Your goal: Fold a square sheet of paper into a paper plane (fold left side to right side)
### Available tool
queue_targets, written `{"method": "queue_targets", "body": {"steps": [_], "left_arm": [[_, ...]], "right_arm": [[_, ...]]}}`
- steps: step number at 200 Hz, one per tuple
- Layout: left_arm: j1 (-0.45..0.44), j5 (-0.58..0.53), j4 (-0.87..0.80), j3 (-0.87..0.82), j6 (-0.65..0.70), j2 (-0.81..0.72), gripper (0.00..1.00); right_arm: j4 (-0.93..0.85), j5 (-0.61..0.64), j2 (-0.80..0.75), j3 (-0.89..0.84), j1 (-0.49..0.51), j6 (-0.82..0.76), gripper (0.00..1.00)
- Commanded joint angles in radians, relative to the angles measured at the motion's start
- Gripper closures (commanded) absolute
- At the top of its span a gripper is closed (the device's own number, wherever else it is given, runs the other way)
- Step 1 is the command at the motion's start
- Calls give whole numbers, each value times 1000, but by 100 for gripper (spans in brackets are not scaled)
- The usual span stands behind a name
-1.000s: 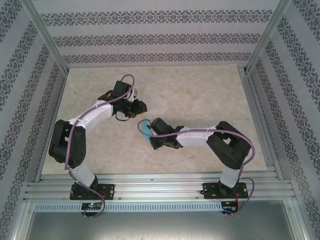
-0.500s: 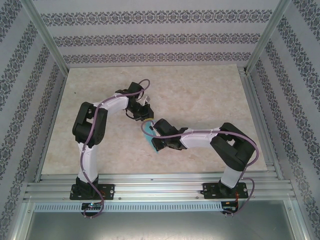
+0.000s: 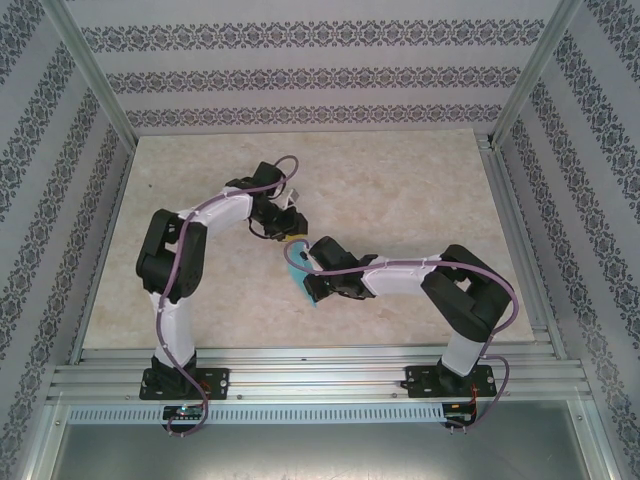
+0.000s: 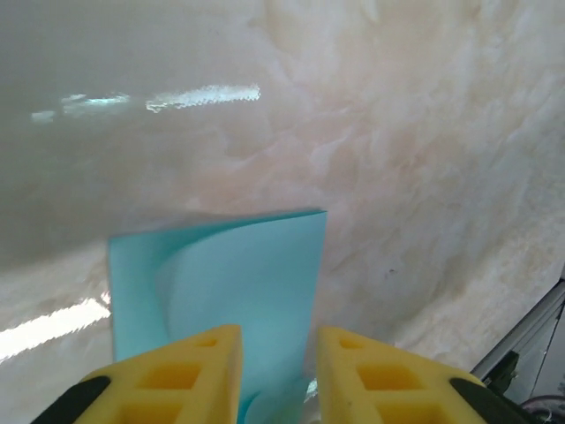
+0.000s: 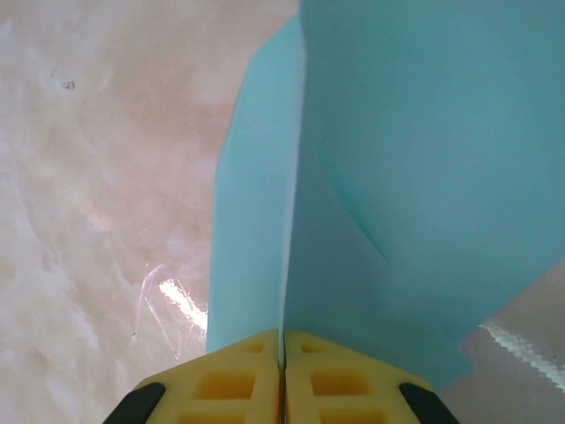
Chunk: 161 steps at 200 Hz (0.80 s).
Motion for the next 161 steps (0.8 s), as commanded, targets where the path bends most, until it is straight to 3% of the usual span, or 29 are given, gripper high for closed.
{"method": "queue_targets", "body": {"steps": [1,17,39,73,161], "left_arm": [[46,-40,91,-89,-43,-144,69],[49,-40,168,-193,-101,-213,70],[34,34,389,-369,-244,-268,79],[-47,60,609,-496,-383,-249,87],[-127,-31,608,-489,-410,-129,93]], "right_arm": [[20,-42,-35,-36,-22,24,91],[54,-64,-48,-60,-38,42,91],[114,-105,-63,-101,-66,75,91],[160,-136,-70,-138,-87,95,91],[208,-189,-68,-169,-128,140,89]]}}
